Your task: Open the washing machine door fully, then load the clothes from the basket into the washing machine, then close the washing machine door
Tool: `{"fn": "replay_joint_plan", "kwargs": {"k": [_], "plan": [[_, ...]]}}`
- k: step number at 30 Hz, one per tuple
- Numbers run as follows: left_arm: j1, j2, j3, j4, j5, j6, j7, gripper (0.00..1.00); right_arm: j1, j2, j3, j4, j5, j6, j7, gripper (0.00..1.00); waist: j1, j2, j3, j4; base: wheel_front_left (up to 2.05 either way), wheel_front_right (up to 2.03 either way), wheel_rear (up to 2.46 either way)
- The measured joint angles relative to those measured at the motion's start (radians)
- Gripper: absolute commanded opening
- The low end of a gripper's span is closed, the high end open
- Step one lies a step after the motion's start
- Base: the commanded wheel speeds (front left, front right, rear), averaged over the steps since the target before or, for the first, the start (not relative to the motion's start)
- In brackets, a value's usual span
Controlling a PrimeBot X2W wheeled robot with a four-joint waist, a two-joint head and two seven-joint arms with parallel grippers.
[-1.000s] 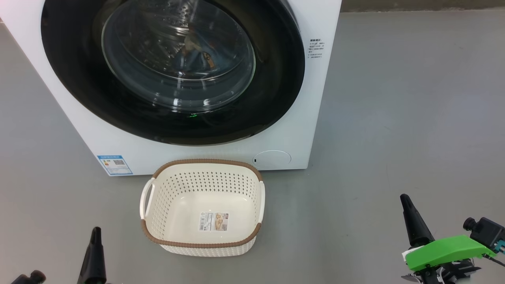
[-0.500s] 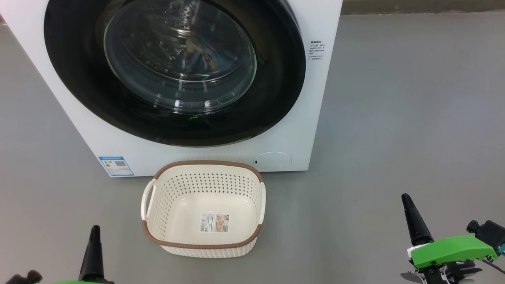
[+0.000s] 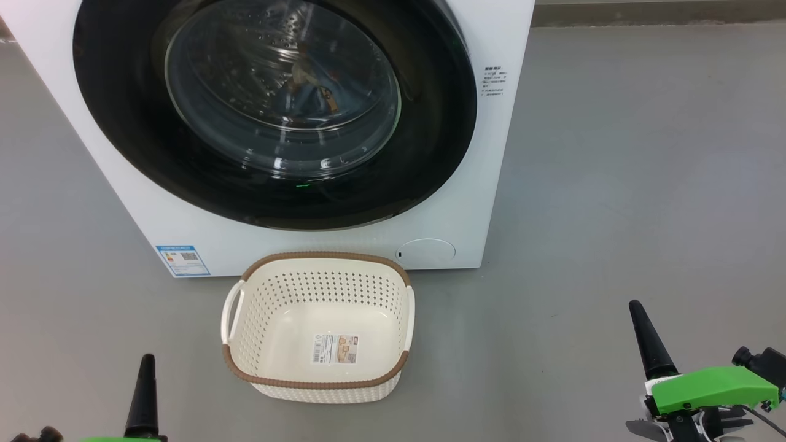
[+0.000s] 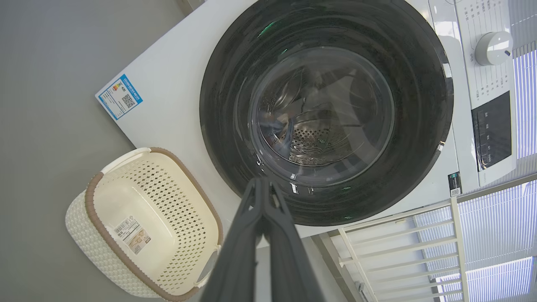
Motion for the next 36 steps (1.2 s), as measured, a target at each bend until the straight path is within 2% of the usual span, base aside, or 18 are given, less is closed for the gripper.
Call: {"fn": "replay_joint_plan", "kwargs": {"k": [36], "plan": [[-0.044, -0.003, 0.021, 0.044, -0.374, 0.0, 0.104, 0.0, 0.017, 0.037, -0.067, -0.022, 0.365, -0.001, 0.106, 0.0, 0.0, 0.0, -0.017, 0.008, 0.0, 0.0, 0.0]]}}
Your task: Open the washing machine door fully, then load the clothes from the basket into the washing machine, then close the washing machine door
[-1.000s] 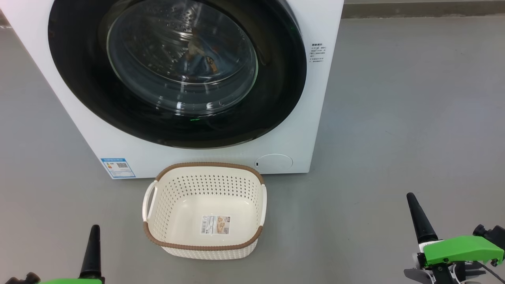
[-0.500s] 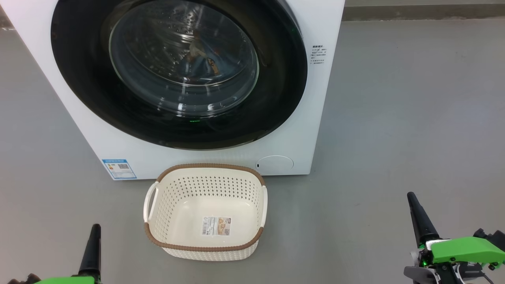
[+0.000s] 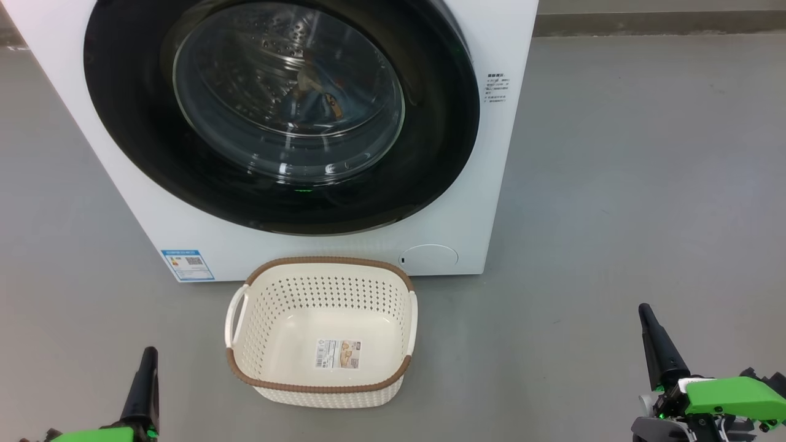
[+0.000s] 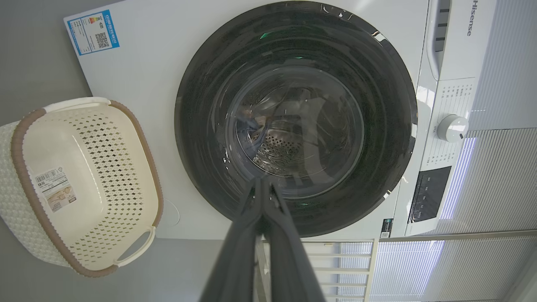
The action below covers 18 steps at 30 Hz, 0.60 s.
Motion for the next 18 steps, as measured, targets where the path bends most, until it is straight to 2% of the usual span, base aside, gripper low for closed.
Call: {"fn": "replay_joint_plan", "kwargs": {"k": [5, 18], "plan": [[-0.01, -0.002, 0.003, 0.003, -0.026, 0.0, 0.008, 0.0, 0.0, 0.003, -0.012, -0.002, 0.033, 0.0, 0.008, 0.0, 0.0, 0.0, -0.001, 0.0, 0.0, 0.0, 0.0], [-0.01, -0.002, 0.006, 0.003, -0.026, 0.0, 0.009, 0.0, 0.0, 0.004, -0.015, -0.002, 0.033, 0.0, 0.008, 0.0, 0.0, 0.0, -0.001, 0.0, 0.0, 0.0, 0.0]]}}
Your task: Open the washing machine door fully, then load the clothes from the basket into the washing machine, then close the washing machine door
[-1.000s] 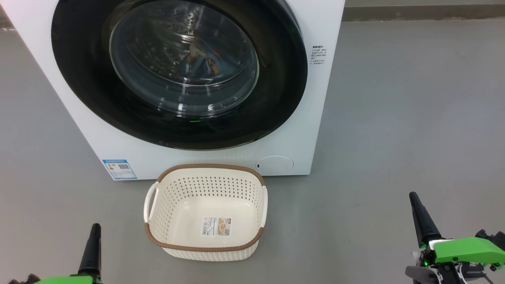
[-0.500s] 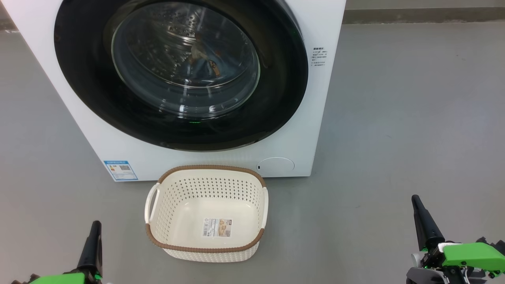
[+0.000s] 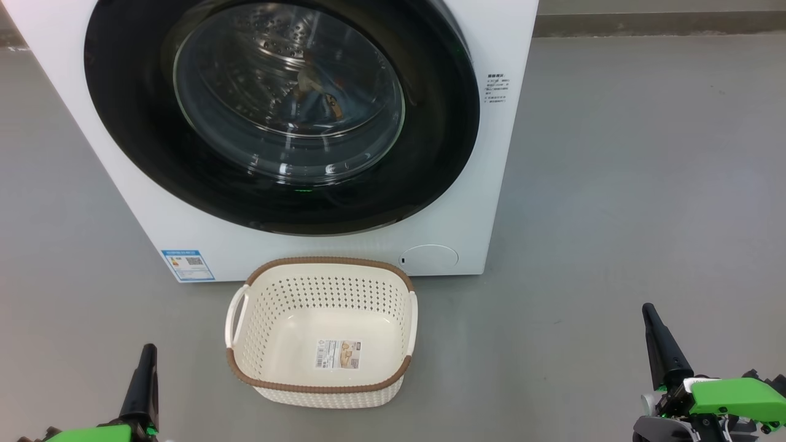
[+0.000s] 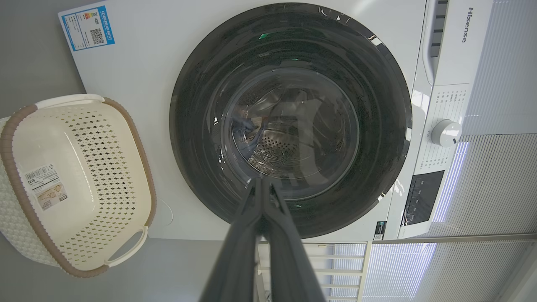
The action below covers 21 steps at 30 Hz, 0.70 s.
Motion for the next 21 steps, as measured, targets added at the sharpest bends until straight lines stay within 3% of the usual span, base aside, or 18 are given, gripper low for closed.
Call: {"fn": "replay_joint_plan", "kwargs": {"k": [21], "plan": [[0.0, -0.003, 0.005, 0.0, 0.0, 0.0, 0.001, 0.0, 0.0, 0.0, 0.0, 0.0, 0.0, 0.0, 0.0, 0.0, 0.0, 0.0, 0.0, 0.0, 0.0, 0.0, 0.0]]}}
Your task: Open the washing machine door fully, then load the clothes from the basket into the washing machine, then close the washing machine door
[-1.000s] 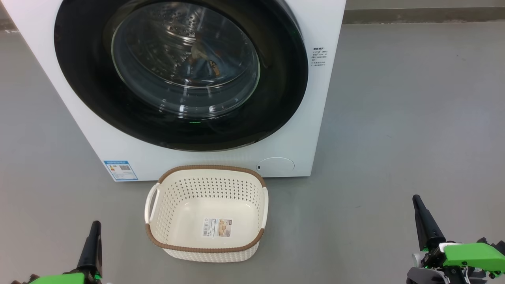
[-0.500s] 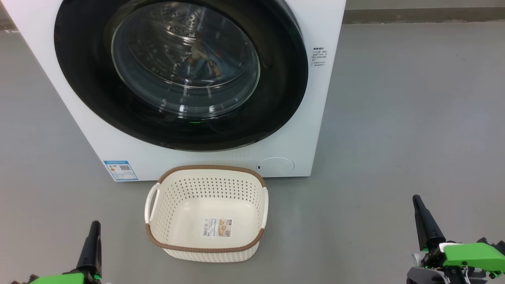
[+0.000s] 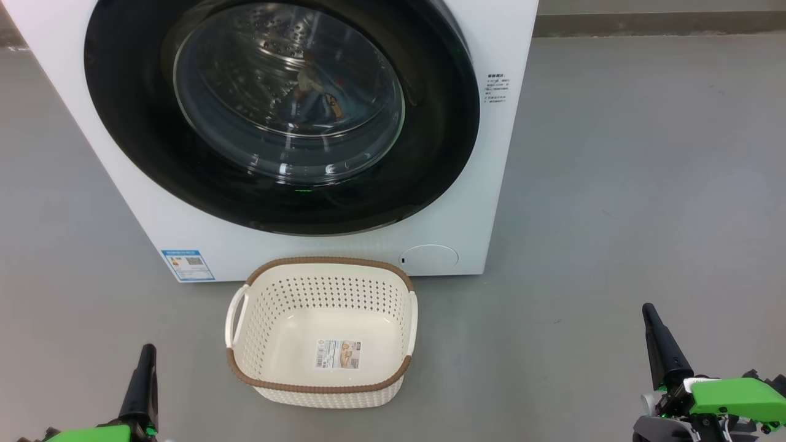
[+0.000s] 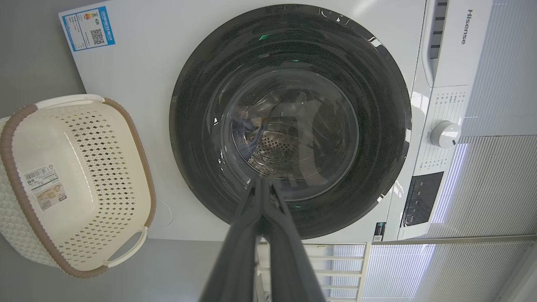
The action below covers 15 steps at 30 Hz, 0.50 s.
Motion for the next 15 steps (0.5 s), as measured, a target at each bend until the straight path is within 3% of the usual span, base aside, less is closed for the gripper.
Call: {"fn": "replay_joint_plan", "kwargs": {"k": [15], "plan": [[0.0, -0.001, 0.002, 0.0, 0.0, 0.0, 0.0, 0.0, 0.0, 0.0, 0.0, 0.0, 0.0, 0.0, 0.0, 0.0, 0.0, 0.0001, 0.0, 0.0, 0.0, 0.0, 0.0]]}}
